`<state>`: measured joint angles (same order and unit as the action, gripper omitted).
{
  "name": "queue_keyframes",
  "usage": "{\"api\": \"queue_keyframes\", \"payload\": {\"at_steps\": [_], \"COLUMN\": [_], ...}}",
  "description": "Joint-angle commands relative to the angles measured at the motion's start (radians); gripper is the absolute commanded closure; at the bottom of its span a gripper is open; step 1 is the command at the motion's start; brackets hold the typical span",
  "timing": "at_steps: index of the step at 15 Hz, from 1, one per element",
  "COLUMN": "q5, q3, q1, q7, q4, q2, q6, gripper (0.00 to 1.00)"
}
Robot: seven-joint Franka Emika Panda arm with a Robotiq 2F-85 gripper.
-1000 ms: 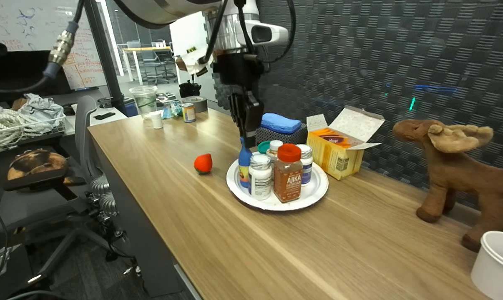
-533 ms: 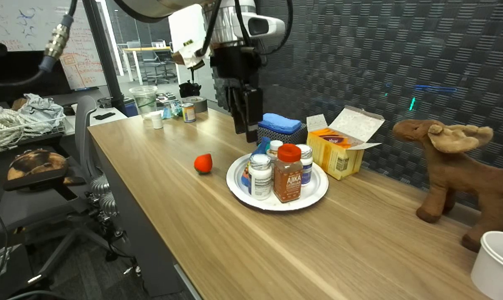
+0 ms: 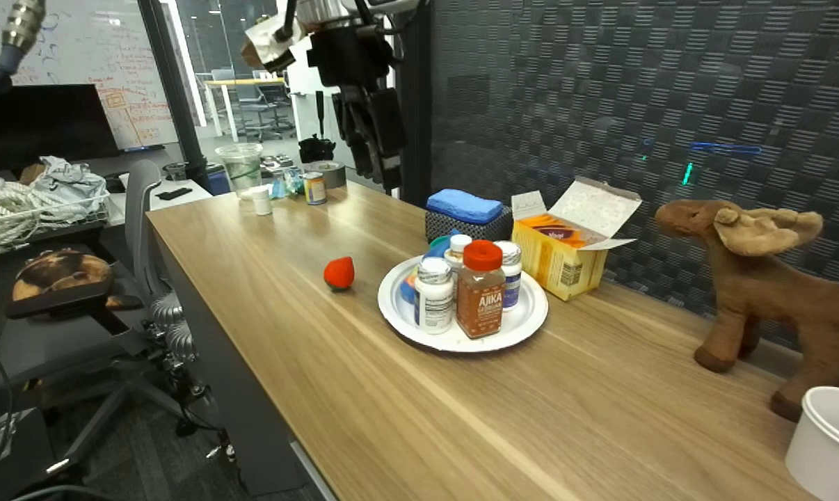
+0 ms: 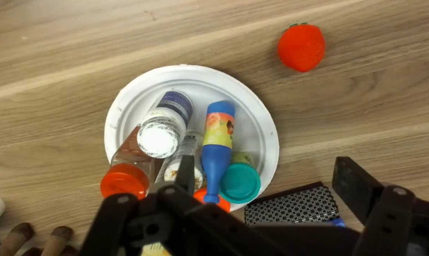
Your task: Place the containers and the orange toy on the white plate
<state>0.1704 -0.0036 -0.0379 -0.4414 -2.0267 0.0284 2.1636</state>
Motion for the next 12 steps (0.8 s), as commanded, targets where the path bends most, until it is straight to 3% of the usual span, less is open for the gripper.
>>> {"api": "queue_keyframes", "payload": {"at_steps": [1,6,12], "q5": [0.002,-0.033,-0.075], "q3": [0.027,0.063,0.072], "q1": [-0.012,-0.018,-0.020], "q7": [-0.020,-0.007,0.036], "q4": [-0.063,-0.125,-0.178], "q2": [-0.080,-0.109,-0.015], "q6": [-0.005,0.036,0.191], "gripper": [0.00,0.00,0.00]}}
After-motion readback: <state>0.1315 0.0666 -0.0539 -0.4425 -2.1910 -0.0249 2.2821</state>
